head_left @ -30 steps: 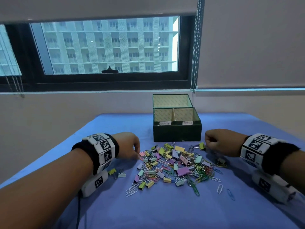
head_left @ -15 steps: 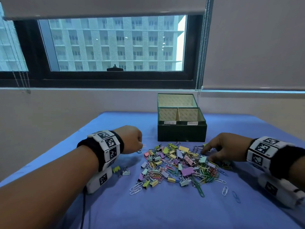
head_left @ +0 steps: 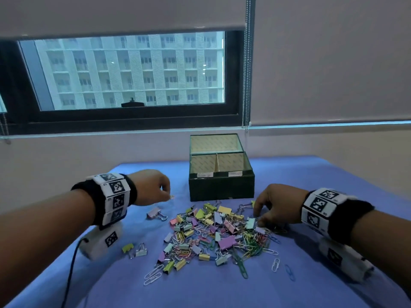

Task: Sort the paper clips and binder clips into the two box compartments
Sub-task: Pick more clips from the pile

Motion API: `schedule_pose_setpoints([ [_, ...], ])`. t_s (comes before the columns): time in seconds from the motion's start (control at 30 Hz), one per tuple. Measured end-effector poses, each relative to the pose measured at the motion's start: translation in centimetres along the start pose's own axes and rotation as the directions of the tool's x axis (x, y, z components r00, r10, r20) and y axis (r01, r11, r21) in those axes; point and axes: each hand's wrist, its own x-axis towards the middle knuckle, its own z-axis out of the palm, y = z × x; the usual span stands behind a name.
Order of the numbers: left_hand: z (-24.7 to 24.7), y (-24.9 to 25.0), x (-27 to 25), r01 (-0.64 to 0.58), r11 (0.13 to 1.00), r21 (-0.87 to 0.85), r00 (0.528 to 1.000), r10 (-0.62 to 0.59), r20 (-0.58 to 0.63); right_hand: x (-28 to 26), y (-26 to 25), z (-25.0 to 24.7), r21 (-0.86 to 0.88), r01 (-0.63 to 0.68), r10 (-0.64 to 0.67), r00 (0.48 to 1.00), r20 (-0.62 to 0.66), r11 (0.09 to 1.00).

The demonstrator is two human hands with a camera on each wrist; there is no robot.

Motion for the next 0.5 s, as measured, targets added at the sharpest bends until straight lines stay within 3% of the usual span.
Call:
schedule_pose_setpoints([
  [0.23, -3.8, 7.4, 7.4, -0.094, 0.978, -0.185, 0.985, 0.064, -0.16, 0.3, 0.8, 0.5, -0.009, -0.026, 0.026, 1.0, -0.006, 1.0],
  [0.5, -2.9, 13.8, 12.0, -0.115, 0.99, -0.076, 0.987, 0.106, -0.123, 0.7, 1.9, 1.0, -0.023, -0.065, 0.064, 0.997, -0.033, 0.998],
])
